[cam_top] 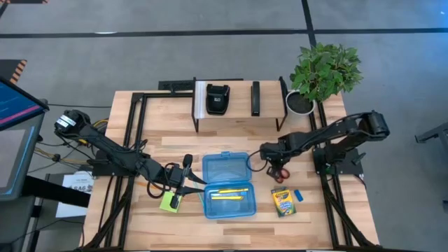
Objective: Pack school essentials
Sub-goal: Put the black scissors into the blue supply box
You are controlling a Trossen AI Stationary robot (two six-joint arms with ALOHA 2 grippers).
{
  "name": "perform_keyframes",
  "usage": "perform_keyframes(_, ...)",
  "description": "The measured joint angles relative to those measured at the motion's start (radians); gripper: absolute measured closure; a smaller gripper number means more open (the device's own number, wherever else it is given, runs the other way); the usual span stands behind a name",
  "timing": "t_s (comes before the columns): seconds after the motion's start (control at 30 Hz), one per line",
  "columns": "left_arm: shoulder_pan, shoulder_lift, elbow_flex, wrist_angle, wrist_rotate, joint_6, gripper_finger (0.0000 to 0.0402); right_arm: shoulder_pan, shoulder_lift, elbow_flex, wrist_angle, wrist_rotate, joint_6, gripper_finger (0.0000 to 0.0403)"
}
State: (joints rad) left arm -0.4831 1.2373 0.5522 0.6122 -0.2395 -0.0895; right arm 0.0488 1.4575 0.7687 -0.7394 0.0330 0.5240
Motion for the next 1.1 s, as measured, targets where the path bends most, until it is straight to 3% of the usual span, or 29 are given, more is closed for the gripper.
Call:
perform_keyframes(0.17, 0.0, 0.0, 0.0, 0.001, -0.001, 0.0, 0.0299, 0.0, -0.031, 0.0, -0.012, -0.001, 0.003, 0.0394)
perform_keyframes(0.43, 0.0, 0.0, 0.0, 0.009, 0.0, -0.002, 0.0299, 0.006, -0.086, 0.001, -0.013, -0.002, -0.017, 0.033)
perform_keyframes(0.7, 0.0, 0.0, 0.0, 0.027, 0.001, 0.015, 0.0299, 0.042, -0.123, 0.002, -0.028, -0.002, -0.187, 0.0305)
perform_keyframes(0.93, 0.0, 0.0, 0.0, 0.034, 0.017, 0.017, 0.0299, 0.091, -0.101, 0.002, -0.088, -0.002, -0.453, 0.0293)
perform_keyframes(1.1, 0.0, 0.0, 0.0, 0.033, 0.024, 0.017, 0.0299, 0.114, -0.077, 0.003, -0.116, -0.003, -0.478, 0.0271)
